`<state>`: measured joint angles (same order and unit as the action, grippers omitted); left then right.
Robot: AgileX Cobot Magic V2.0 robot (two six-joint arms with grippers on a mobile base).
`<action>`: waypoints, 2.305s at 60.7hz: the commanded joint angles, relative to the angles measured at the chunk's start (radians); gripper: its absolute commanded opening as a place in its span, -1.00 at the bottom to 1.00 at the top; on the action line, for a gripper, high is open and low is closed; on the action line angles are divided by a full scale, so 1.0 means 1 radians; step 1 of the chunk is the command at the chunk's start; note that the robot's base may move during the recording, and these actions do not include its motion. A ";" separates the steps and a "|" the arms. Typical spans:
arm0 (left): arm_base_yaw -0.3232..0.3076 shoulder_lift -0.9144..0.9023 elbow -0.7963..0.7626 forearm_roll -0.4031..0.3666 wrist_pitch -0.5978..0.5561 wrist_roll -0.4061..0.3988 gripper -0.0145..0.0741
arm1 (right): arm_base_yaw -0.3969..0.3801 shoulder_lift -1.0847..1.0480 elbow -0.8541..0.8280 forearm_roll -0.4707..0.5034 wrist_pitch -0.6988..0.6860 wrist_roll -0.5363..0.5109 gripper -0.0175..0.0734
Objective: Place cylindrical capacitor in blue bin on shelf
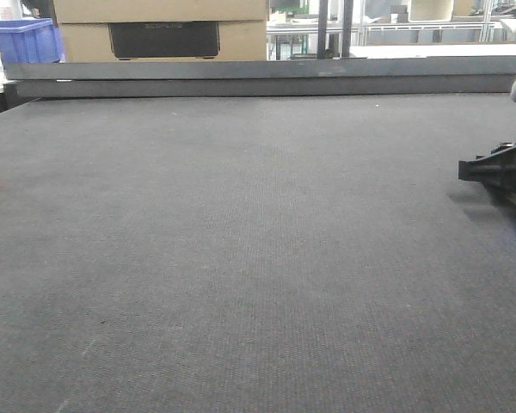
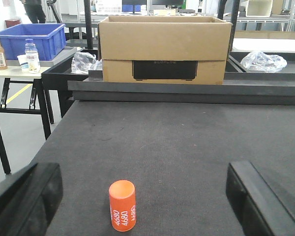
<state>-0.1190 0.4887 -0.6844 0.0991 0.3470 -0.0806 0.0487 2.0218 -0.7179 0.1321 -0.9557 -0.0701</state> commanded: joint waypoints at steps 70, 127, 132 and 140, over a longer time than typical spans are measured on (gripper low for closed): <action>0.046 0.912 0.297 -0.099 -1.083 -0.005 0.64 | -0.006 -0.909 -0.004 0.008 0.748 -0.006 -0.97; 0.046 1.498 -0.176 -0.202 -1.099 0.001 0.61 | -0.006 -0.909 -0.004 0.008 0.759 -0.006 -0.97; 0.046 1.498 -0.176 -0.202 -1.079 0.001 0.39 | -0.006 -0.909 -0.004 0.008 0.761 -0.006 -0.97; 0.046 1.495 -0.176 -0.202 -1.067 0.001 -0.22 | -0.006 -0.909 -0.004 0.008 0.761 -0.006 -0.97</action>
<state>-0.0748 1.9871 -0.8552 -0.0967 -0.7210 -0.0806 0.0487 1.1211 -0.7179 0.1404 -0.1791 -0.0720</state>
